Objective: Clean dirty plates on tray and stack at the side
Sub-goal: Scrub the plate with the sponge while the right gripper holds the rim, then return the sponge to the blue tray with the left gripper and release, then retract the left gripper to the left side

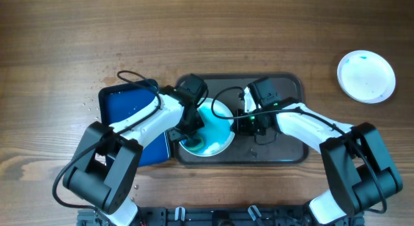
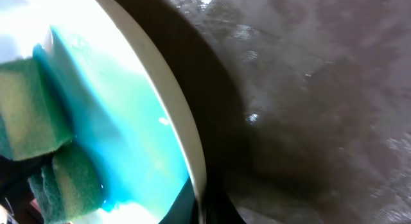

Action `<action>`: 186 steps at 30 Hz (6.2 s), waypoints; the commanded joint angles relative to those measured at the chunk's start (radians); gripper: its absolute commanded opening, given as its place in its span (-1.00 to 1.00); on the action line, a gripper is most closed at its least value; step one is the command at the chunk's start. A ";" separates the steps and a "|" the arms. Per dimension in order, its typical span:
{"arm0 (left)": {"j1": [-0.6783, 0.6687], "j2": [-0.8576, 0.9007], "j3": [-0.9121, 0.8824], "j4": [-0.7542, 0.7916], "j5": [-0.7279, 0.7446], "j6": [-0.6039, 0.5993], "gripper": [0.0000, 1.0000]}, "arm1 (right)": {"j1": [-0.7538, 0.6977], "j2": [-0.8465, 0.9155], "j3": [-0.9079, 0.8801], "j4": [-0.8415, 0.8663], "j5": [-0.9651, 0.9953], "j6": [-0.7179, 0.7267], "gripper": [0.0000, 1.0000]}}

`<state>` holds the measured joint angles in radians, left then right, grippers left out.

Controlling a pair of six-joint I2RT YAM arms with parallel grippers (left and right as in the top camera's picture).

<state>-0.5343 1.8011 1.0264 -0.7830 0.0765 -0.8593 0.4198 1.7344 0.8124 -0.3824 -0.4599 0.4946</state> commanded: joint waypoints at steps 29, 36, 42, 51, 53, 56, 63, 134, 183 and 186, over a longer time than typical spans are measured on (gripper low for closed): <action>-0.010 0.105 0.071 0.250 0.091 0.271 -0.92 | -0.006 0.059 -0.053 -0.047 0.123 -0.010 -0.91; -0.007 0.104 0.180 0.248 0.071 0.280 -0.92 | -0.006 0.059 -0.053 -0.047 0.123 -0.010 -0.91; -0.038 0.104 0.230 0.240 0.071 0.279 -0.91 | -0.006 0.059 -0.053 -0.047 0.123 -0.016 -0.92; -0.019 0.098 0.230 0.093 0.037 0.269 -0.92 | -0.006 0.059 -0.053 -0.047 0.123 -0.021 -0.91; -0.018 0.057 0.231 0.067 0.028 0.275 -0.92 | -0.006 0.059 -0.053 -0.047 0.123 -0.021 -0.91; -0.018 -0.024 0.231 0.046 -0.001 0.275 -0.92 | -0.006 0.059 -0.053 -0.048 0.125 -0.021 -0.91; 0.028 -0.246 0.231 -0.107 -0.190 0.139 -0.92 | -0.006 0.059 -0.053 -0.046 0.126 -0.021 -0.91; 0.347 0.076 0.228 -0.201 -0.051 0.328 -0.92 | -0.006 0.059 -0.053 -0.043 0.122 -0.021 -0.92; 0.471 -0.751 0.243 -0.378 -0.152 0.381 1.00 | -0.006 -0.031 0.260 -0.354 0.326 -0.263 -0.91; 0.478 -0.747 0.243 -0.388 -0.224 0.364 1.00 | -0.006 -0.033 0.326 -0.428 0.402 -0.272 -0.91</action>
<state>-0.0662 1.0531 1.2606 -1.1648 -0.0532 -0.4908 0.4118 1.7275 1.0687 -0.7719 -0.1749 0.2619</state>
